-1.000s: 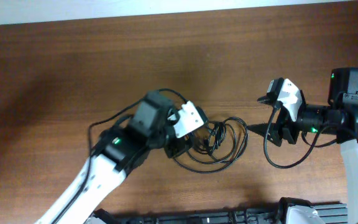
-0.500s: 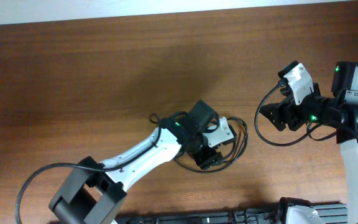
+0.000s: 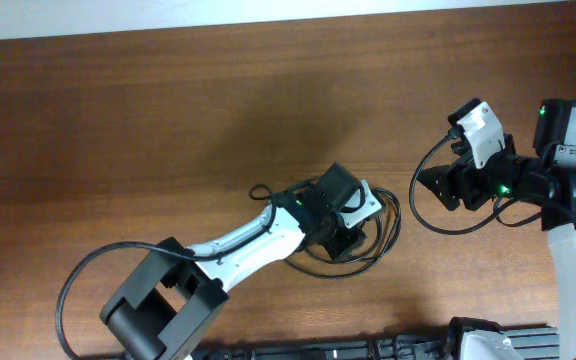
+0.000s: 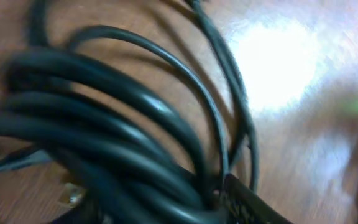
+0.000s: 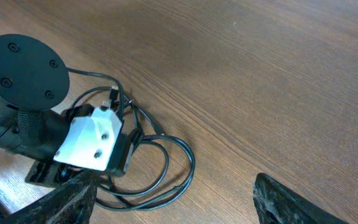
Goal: Untangle cables
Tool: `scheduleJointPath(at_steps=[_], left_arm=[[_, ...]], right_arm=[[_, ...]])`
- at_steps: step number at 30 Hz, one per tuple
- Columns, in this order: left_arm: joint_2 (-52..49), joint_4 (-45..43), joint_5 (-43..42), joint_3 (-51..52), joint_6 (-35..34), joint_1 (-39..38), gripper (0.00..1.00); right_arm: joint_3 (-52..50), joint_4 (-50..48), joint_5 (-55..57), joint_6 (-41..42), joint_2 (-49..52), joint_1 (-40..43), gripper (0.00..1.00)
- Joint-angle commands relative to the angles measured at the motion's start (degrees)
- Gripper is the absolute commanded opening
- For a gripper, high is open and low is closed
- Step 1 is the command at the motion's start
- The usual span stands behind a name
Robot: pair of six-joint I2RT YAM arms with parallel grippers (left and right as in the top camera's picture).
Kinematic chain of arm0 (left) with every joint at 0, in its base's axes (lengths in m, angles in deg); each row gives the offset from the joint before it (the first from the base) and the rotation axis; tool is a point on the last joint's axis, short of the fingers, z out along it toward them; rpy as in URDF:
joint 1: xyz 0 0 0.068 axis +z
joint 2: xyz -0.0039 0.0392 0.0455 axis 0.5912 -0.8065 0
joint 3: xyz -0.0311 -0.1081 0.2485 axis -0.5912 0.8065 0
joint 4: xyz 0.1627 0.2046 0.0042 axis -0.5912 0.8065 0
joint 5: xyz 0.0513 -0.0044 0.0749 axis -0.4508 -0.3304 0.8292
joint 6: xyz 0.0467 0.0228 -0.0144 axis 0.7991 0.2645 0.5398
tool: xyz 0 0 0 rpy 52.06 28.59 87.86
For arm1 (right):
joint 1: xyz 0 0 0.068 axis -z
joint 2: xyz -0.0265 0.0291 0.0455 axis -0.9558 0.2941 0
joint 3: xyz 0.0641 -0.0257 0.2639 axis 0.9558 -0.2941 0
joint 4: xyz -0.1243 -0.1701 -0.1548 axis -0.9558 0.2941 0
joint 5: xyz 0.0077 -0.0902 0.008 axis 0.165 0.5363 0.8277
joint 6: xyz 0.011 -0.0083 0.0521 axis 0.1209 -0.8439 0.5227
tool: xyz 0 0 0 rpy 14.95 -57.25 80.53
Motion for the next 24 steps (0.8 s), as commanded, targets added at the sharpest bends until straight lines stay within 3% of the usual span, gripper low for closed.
scheduleJointPath(at_steps=[1, 4, 5, 11, 18, 24], left_arm=[[-0.24, -0.26, 9.92, -0.52, -7.72, -0.13, 0.3], [-0.22, -1.79, 11.02, -0.55, -9.38, -0.13, 0.04], [-0.15, -2.16, 11.04, -0.76, -9.38, -0.13, 0.0], [4.26, -0.52, 12.41, -2.1, -7.69, 1.2, 0.0], [18.23, 5.07, 12.31, -2.1, 8.07, 5.29, 0.0], [32.22, 11.96, 0.7, -2.1, 23.93, 7.8, 0.0]], right_arm=[[0.63, 0.04, 0.5, 0.04, 0.04, 0.17, 0.79], [0.63, 0.04, 0.52, -0.15, 0.04, 0.17, 0.72], [0.63, 0.04, 0.52, -0.15, 0.04, 0.17, 0.68], [0.63, -0.33, 0.48, -0.17, 0.04, 0.17, 0.64], [0.66, -1.66, -1.68, -1.29, 0.02, 0.17, 0.65], [0.66, 2.32, -21.84, -18.91, -1.22, 0.15, 0.78]])
